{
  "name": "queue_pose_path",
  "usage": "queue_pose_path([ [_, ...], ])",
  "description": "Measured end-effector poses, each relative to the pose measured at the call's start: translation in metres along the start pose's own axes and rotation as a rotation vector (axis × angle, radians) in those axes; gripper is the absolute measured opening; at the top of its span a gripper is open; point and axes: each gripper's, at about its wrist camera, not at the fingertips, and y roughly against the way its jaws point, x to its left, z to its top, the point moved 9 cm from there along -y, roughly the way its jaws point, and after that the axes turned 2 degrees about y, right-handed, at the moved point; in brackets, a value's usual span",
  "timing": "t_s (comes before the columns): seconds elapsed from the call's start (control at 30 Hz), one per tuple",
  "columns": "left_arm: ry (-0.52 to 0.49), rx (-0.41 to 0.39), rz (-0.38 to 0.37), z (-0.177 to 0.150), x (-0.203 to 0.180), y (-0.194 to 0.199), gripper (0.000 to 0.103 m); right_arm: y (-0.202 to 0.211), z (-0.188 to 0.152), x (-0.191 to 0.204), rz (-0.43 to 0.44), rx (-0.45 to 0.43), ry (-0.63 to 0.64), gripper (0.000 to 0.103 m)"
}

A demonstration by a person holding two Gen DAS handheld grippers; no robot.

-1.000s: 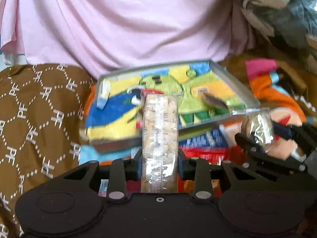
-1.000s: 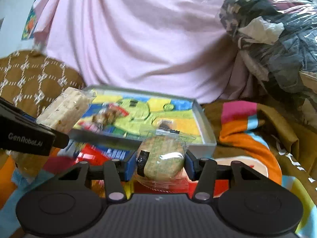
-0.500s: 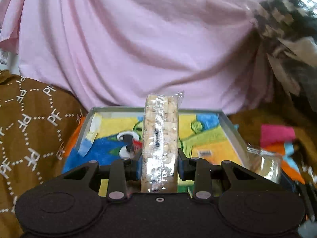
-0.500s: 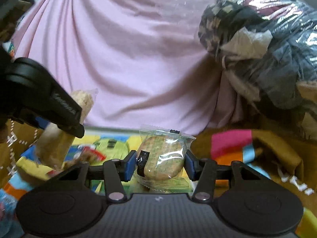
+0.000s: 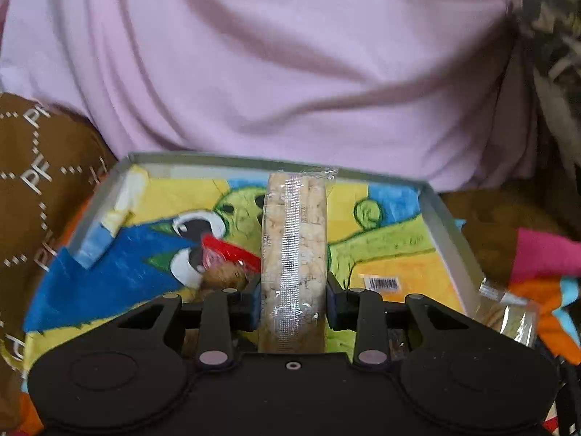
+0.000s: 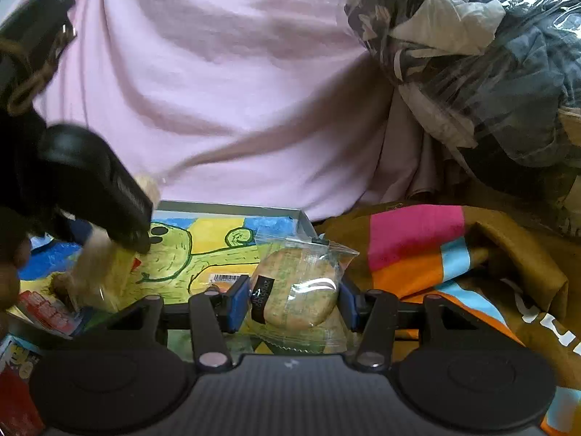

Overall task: Organize snacks
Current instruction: 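Carry the pastry and rice bar into the tray and open both tools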

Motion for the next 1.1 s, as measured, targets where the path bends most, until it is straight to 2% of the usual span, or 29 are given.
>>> queue_pose_path([
  [0.43, -0.027, 0.049, 0.005, -0.018, -0.004, -0.016, 0.035, -0.011, -0.011, 0.001, 0.034, 0.054, -0.004, 0.055],
  [0.7, -0.018, 0.063, 0.001, -0.021, -0.002, -0.017, 0.039, -0.013, -0.012, 0.002, 0.038, 0.064, -0.001, 0.063],
  [0.83, -0.009, 0.048, -0.01, -0.017, -0.002, -0.011, 0.056, -0.012, -0.012, 0.002, 0.043, 0.063, -0.001, 0.074],
  [0.97, 0.0, 0.022, -0.018, -0.009, 0.0, 0.001, 0.07, -0.008, -0.007, 0.004, 0.051, 0.039, 0.005, 0.086],
  [1.1, 0.014, -0.027, -0.024, 0.001, 0.007, 0.021, 0.084, 0.0, 0.001, 0.006, 0.042, 0.004, 0.013, 0.093],
])
